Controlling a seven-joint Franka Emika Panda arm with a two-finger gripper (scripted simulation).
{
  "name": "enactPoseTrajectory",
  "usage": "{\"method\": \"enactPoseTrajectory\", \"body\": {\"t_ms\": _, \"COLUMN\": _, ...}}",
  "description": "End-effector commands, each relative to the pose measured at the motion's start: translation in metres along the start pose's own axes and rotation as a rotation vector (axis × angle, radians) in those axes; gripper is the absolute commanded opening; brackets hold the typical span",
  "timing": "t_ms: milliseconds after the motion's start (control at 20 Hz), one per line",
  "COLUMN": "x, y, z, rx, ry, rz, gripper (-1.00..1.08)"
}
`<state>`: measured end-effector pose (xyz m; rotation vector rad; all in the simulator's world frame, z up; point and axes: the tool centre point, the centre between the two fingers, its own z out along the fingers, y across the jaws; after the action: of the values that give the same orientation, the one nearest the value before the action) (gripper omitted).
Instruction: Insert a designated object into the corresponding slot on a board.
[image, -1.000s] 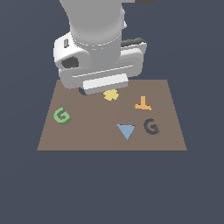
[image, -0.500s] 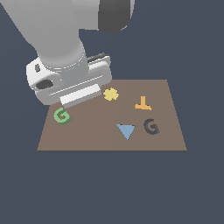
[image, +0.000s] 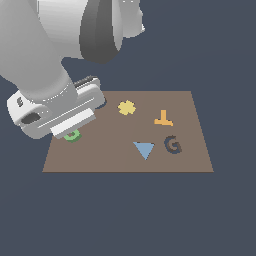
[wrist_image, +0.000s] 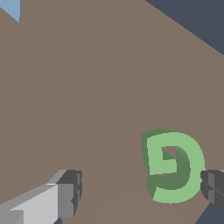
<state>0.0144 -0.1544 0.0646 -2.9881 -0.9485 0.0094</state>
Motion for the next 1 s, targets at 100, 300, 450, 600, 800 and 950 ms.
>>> {"method": "enactPoseTrajectory", "body": {"t_ms": 100, "x": -0.001, "y": 0.019, "z": 0.008, "rx": -0.005, "ry": 0.002, "rz": -0.056, "gripper": 1.0}}
{"method": "enactPoseTrajectory", "body": {"t_ms": 300, "x": 0.0, "y": 0.029, "z": 0.013, "rx": -0.007, "ry": 0.003, "rz": -0.086, "gripper": 1.0}}
{"method": "enactPoseTrajectory", "body": {"t_ms": 450, "x": 0.0, "y": 0.033, "z": 0.014, "rx": -0.008, "ry": 0.003, "rz": -0.097, "gripper": 1.0}}
{"method": "enactPoseTrajectory", "body": {"t_ms": 600, "x": 0.001, "y": 0.034, "z": 0.015, "rx": -0.008, "ry": 0.003, "rz": -0.099, "gripper": 1.0}}
{"method": "enactPoseTrajectory", "body": {"t_ms": 800, "x": 0.001, "y": 0.033, "z": 0.015, "rx": -0.008, "ry": 0.003, "rz": -0.097, "gripper": 1.0}}
{"method": "enactPoseTrajectory", "body": {"t_ms": 950, "x": 0.001, "y": 0.033, "z": 0.021, "rx": -0.008, "ry": 0.003, "rz": -0.097, "gripper": 1.0}}
